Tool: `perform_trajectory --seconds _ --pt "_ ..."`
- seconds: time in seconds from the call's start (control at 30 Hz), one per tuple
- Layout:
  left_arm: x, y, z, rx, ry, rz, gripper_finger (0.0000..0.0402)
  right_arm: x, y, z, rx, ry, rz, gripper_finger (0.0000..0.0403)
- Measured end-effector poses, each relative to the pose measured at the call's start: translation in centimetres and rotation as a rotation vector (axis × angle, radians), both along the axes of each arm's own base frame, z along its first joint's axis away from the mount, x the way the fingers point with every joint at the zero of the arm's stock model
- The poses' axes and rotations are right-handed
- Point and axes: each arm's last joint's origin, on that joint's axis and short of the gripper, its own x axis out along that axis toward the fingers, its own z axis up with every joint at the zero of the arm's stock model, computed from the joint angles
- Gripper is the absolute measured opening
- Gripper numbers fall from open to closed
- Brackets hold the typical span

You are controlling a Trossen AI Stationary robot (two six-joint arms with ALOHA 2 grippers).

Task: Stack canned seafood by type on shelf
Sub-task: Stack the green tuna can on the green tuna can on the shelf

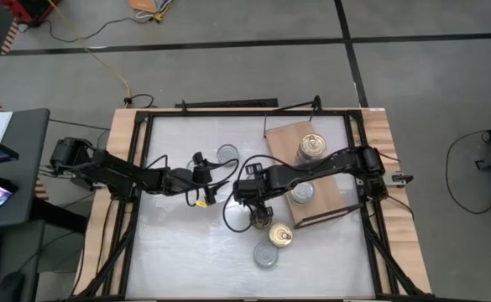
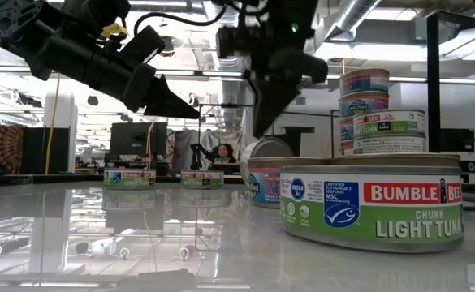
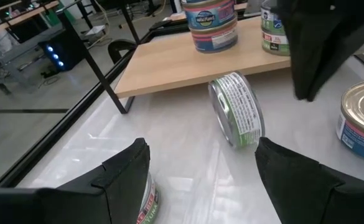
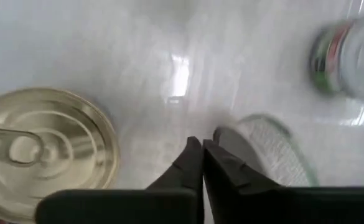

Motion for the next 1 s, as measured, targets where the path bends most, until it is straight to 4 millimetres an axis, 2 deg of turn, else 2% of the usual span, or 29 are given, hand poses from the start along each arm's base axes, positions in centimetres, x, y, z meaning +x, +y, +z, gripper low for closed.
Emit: perform_trajectory --seconds 0.13,0.4,0.53,0.67,0.83,1.0 --pt "0.0 0.0 0.0 0.0 0.001 -0.001 0.0279 0.5 -0.4 1.1 -0.02 -0.026 0.061 0.0092" --pt "0.0 0.0 -0.1 0.003 0.007 -0.002 0.0279 0.9 -2.9 1.3 -0.03 -0.037 0.019 0.0272" --pt "0.0 0.0 -0.1 0.013 0.012 -0.006 0.0279 1.1 -3.7 1.3 -0.026 -0.053 0.018 0.0333" --pt "0.0 0.0 0.0 0.021 0.009 -0.008 0.0279 1.1 -5.4 0.6 0.044 -0.025 0.003 0.0348" --pt "0.0 0.0 0.0 0.027 0.012 -0.009 0.0279 0.8 -7.3 -0.1 0.049 -0.009 -0.037 0.0327" --pt "0.0 0.0 0.0 0.053 0.017 -0.003 0.0279 0.5 -7.4 -0.2 0.069 0.023 0.001 0.0307"
